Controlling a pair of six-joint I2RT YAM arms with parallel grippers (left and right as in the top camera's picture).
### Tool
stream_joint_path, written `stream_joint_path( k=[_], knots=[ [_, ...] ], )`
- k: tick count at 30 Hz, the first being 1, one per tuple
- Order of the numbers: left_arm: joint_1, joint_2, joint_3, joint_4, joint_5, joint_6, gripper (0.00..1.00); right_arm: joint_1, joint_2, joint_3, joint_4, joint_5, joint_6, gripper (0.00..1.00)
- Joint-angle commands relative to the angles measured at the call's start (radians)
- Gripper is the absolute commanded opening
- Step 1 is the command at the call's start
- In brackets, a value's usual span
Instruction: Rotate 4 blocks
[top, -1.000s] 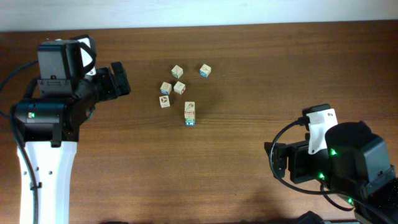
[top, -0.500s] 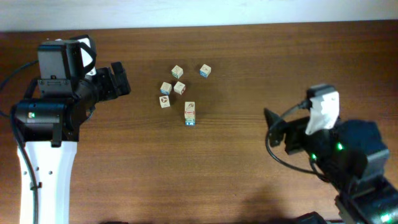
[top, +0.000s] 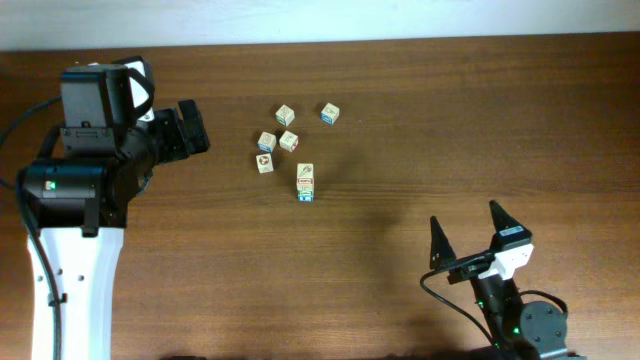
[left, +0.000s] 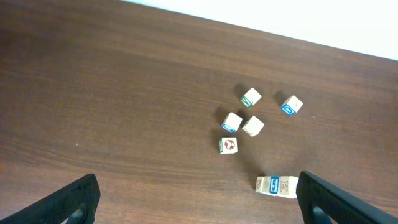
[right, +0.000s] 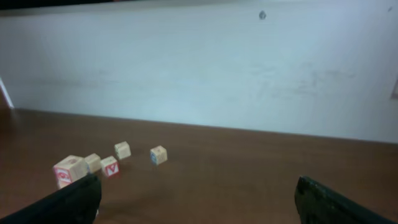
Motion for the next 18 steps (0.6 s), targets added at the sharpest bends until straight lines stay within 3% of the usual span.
stream_joint_path(
  k=[1, 5, 12, 18],
  knots=[
    [0.005, -0.004, 0.011, -0.001, -0.007, 0.001, 0.99, -0.009, -0.052, -0.082, 0.071, 0.081, -0.006, 0.99],
    [0.005, -0.004, 0.011, -0.001, -0.007, 0.001, 0.99, -0.009, -0.058, -0.132, 0.093, 0.110, -0.006, 0.98],
    [0.005, -0.004, 0.011, -0.001, -0.007, 0.001, 0.99, -0.060, -0.058, -0.137, -0.060, 0.102, -0.006, 0.98],
    [0.005, -0.004, 0.011, -0.001, -0.007, 0.001, 0.99, -0.067, -0.058, -0.137, -0.058, 0.103, -0.006, 0.98]
  ],
)
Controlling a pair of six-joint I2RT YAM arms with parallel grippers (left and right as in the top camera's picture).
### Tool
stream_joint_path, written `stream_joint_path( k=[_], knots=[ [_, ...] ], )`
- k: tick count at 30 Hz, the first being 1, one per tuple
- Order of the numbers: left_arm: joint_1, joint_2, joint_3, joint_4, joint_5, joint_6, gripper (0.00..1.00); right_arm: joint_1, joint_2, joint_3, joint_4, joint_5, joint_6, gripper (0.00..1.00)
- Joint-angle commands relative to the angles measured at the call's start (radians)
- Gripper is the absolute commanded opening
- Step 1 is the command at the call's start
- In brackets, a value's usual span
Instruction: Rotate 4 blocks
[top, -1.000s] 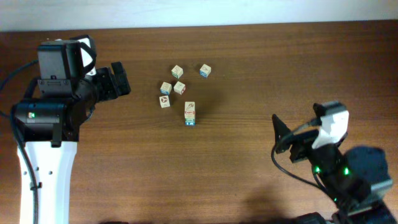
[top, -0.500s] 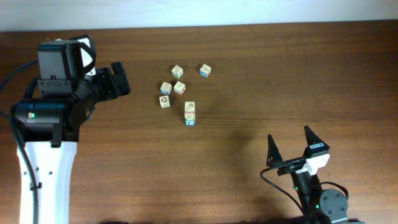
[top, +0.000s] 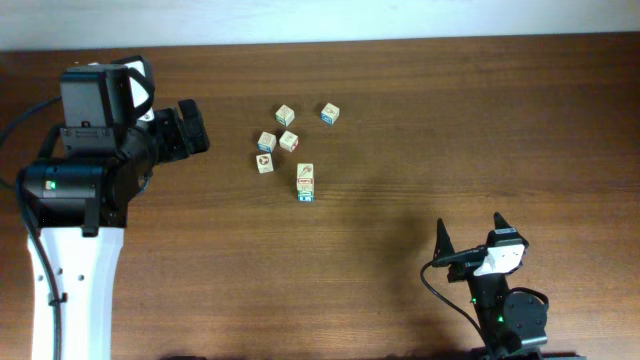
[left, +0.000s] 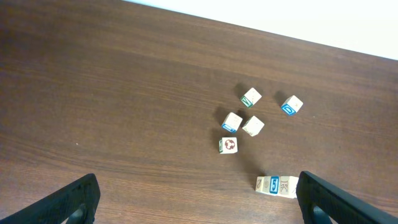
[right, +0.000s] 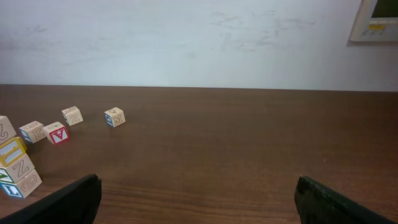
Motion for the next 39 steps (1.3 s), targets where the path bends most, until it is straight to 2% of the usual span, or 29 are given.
stream_joint_path(
  k=[1, 29, 32, 33, 35, 39],
  knots=[
    [0.004, -0.004, 0.011, -0.001, -0.007, 0.001, 0.99, -0.008, -0.009, -0.009, -0.003, 0.008, 0.001, 0.98],
    [0.004, -0.004, 0.009, -0.001, -0.007, 0.001, 0.99, -0.008, -0.009, -0.009, -0.003, 0.008, 0.001, 0.98],
    [0.004, -0.026, 0.007, -0.037, -0.007, 0.001, 0.99, -0.008, -0.009, -0.009, -0.003, 0.008, 0.001, 0.98],
    [0.004, -0.050, 0.000, -0.050, -0.047, 0.006, 0.99, -0.008, -0.009, -0.009, -0.003, 0.008, 0.001, 0.99],
    [0.004, -0.137, -0.069, -0.015, -0.095, 0.009, 0.99, -0.008, -0.009, -0.009, -0.003, 0.008, 0.001, 0.98],
    [0.004, -0.380, -0.380, 0.280, -0.070, 0.148, 0.99, -0.008, -0.009, -0.009, -0.003, 0.008, 0.001, 0.98]
  ],
)
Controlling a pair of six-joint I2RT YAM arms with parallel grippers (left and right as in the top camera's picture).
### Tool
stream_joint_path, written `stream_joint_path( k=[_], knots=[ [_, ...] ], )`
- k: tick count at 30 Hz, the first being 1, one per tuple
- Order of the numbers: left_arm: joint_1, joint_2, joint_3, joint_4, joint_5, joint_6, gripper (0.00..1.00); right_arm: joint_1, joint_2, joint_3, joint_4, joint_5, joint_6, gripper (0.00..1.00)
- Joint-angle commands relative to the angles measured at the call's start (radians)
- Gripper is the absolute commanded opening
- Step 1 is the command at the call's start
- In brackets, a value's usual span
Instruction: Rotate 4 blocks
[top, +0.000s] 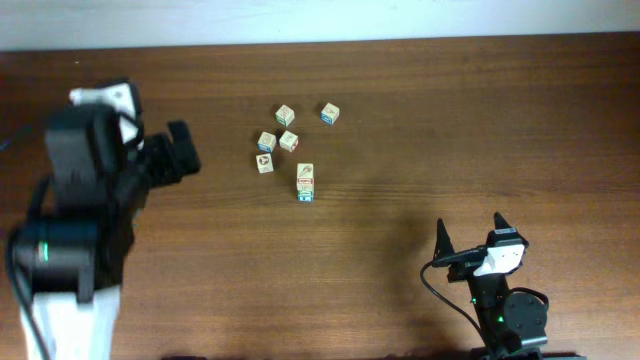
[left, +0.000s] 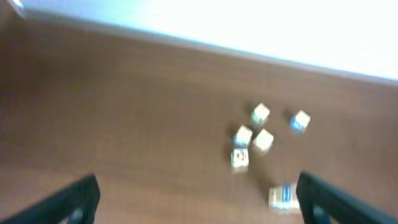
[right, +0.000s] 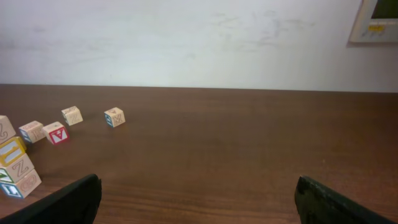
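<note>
Several small wooden letter blocks lie at the table's back middle. A loose cluster (top: 276, 141) sits there with one block (top: 329, 113) apart to its right. Two blocks touching each other (top: 305, 182) lie just in front. The blurred left wrist view shows the cluster (left: 252, 138) and the pair (left: 283, 196) ahead. The right wrist view shows the blocks (right: 56, 132) far to the left. My left gripper (top: 190, 152) is open, left of the blocks and apart from them. My right gripper (top: 469, 222) is open near the front right, holding nothing.
The brown wooden table (top: 450, 120) ends at a white wall (right: 199, 43) behind the blocks. The left arm's white and black body (top: 70, 240) covers the left side. The right arm's base (top: 505, 310) stands at the front edge.
My left arm has shifted a little leftward and toward the front. Its wrist view is now blurred and shows more of the wall. The right arm and the blocks are unchanged.
At first my right gripper stood open at the front right, its camera angled toward the blocks. Then it was drawn in nearer the front edge, with its view level. The left arm held still through both moments and has now moved. No block has changed place.
</note>
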Motion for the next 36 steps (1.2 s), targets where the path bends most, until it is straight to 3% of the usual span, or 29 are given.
stream_joint_path(
  k=[1, 3, 8, 12, 17, 22, 26, 36],
  knots=[
    [0.004, -0.239, -0.298, 0.246, 0.039, 0.185, 0.99, -0.008, -0.008, -0.009, -0.003, 0.009, 0.003, 0.98],
    [0.004, -0.370, -0.473, 0.401, 0.093, 0.296, 0.99, -0.008, -0.008, -0.009, -0.003, 0.009, 0.003, 0.99],
    [0.004, -0.665, -0.846, 0.639, 0.111, 0.397, 0.99, -0.008, -0.008, -0.009, -0.003, 0.009, 0.003, 0.98],
    [0.004, -0.843, -1.104, 0.798, 0.109, 0.423, 0.99, -0.008, -0.008, -0.009, -0.003, 0.009, 0.003, 0.98],
    [0.004, -1.009, -1.331, 0.868, 0.106, 0.423, 0.99, -0.008, -0.008, -0.009, -0.003, 0.009, 0.003, 0.98],
    [0.004, -1.128, -1.415, 0.868, 0.085, 0.439, 0.99, -0.008, -0.008, -0.009, -0.003, 0.009, 0.003, 0.99],
    [0.002, -1.128, -1.429, 0.871, 0.003, 0.439, 0.99, -0.008, -0.008, -0.009, -0.003, 0.009, 0.003, 0.99],
    [-0.093, -1.128, -1.440, 0.852, 0.012, 0.437, 0.99, -0.008, -0.008, -0.009, -0.003, 0.009, 0.003, 0.98]
  ],
)
